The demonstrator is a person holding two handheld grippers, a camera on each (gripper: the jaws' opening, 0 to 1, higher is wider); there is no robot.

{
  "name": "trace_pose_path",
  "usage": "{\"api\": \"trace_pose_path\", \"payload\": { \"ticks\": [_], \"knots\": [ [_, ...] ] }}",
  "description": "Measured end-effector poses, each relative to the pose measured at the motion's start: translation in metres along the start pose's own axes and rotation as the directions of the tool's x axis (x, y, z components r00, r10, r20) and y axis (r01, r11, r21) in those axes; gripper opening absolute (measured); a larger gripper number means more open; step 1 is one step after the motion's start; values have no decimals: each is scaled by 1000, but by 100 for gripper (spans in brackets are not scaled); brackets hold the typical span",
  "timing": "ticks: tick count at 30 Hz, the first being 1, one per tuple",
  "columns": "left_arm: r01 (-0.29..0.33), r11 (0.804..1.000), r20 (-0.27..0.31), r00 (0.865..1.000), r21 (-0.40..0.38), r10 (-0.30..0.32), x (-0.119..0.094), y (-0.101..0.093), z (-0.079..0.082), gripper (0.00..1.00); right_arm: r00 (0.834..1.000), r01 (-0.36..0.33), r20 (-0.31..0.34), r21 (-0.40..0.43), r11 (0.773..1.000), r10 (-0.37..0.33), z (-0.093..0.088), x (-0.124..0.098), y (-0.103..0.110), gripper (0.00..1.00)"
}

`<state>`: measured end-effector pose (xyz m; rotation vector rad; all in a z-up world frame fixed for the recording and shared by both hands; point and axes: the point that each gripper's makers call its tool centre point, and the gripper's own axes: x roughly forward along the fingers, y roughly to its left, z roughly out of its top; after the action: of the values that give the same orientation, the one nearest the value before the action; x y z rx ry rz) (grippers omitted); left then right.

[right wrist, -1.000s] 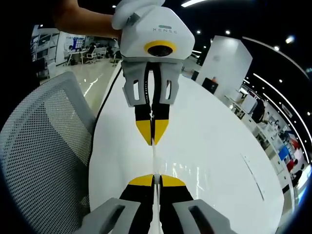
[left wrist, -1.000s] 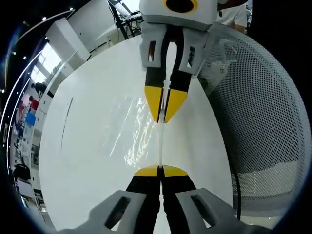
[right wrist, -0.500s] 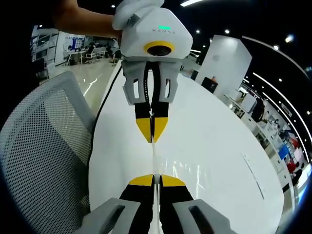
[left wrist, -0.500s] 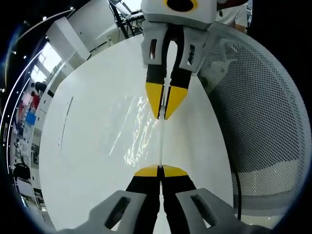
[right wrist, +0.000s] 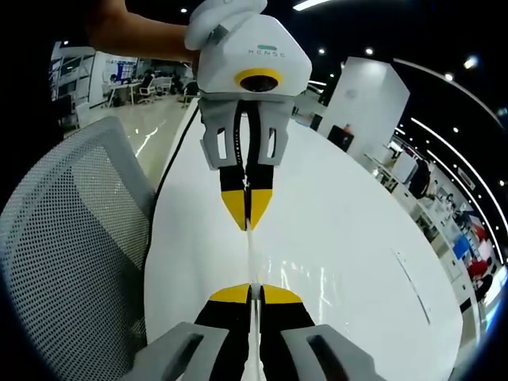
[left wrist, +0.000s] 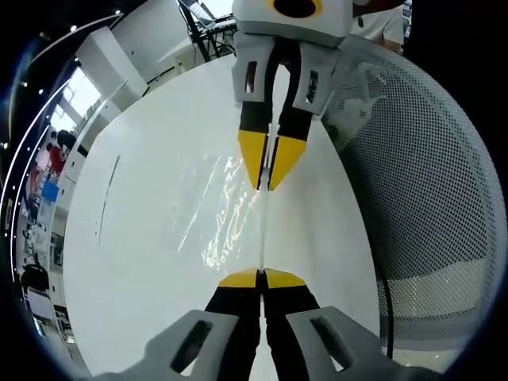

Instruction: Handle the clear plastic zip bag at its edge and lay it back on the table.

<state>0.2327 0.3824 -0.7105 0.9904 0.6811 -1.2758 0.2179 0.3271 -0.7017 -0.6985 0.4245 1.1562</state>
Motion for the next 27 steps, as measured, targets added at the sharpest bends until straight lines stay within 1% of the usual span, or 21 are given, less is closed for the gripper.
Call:
{"api": "trace_pose_path", "payload": {
  "ticks": [27],
  "knots": [
    [-8,1000,-3,1000,-18,8,-1,2,-3,0,1000,6,-3,7,1000,-6,-3,-3,-2,0]
  ]
}}
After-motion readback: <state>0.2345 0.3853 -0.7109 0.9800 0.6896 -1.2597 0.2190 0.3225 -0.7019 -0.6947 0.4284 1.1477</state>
